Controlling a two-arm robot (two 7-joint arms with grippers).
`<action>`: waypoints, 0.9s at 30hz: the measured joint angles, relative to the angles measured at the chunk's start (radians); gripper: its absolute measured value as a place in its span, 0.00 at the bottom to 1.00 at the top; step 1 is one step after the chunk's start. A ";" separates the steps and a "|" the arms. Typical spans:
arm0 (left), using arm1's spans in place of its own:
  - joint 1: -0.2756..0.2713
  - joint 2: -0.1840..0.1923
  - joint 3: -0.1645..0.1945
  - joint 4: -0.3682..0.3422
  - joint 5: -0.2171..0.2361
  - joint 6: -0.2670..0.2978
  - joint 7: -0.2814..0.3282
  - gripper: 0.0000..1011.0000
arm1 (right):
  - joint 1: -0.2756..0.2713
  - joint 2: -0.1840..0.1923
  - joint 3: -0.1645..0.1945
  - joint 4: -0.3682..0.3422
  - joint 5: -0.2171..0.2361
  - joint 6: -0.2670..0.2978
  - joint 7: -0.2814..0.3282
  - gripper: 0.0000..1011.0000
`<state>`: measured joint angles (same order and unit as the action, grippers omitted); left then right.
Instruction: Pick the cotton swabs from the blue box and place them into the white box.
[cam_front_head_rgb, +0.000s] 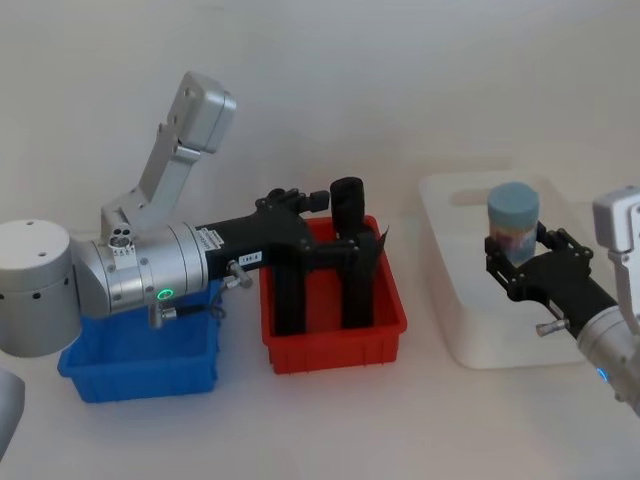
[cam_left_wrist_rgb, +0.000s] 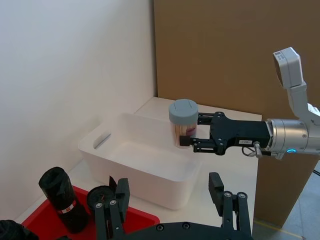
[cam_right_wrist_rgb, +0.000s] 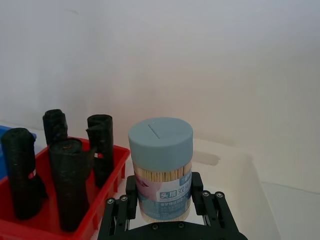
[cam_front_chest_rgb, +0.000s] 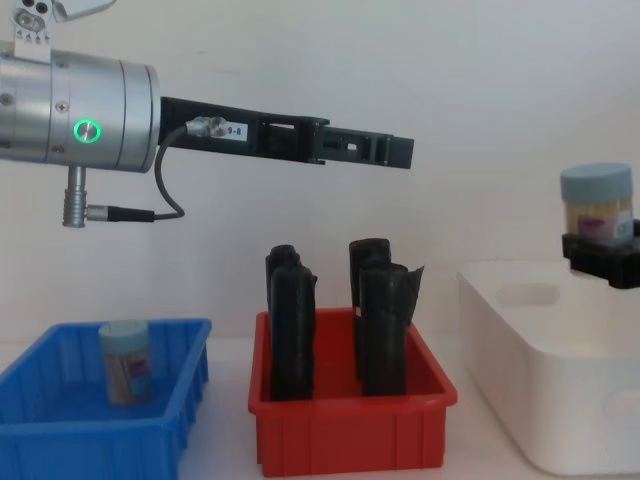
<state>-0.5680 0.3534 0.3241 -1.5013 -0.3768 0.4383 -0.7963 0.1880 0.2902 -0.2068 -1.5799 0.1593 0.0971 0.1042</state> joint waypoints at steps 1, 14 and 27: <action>0.000 0.000 0.000 0.000 0.000 0.000 0.000 0.99 | 0.007 0.001 0.004 0.015 0.003 0.000 -0.002 0.62; 0.000 0.000 0.000 0.000 0.000 0.000 0.000 0.99 | 0.090 -0.010 0.019 0.156 0.020 0.016 0.041 0.62; 0.000 0.000 0.000 0.000 0.000 0.000 0.000 0.99 | 0.178 -0.039 0.005 0.299 0.012 0.052 0.130 0.62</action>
<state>-0.5680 0.3534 0.3241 -1.5013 -0.3768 0.4383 -0.7962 0.3658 0.2513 -0.2018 -1.2805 0.1718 0.1487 0.2340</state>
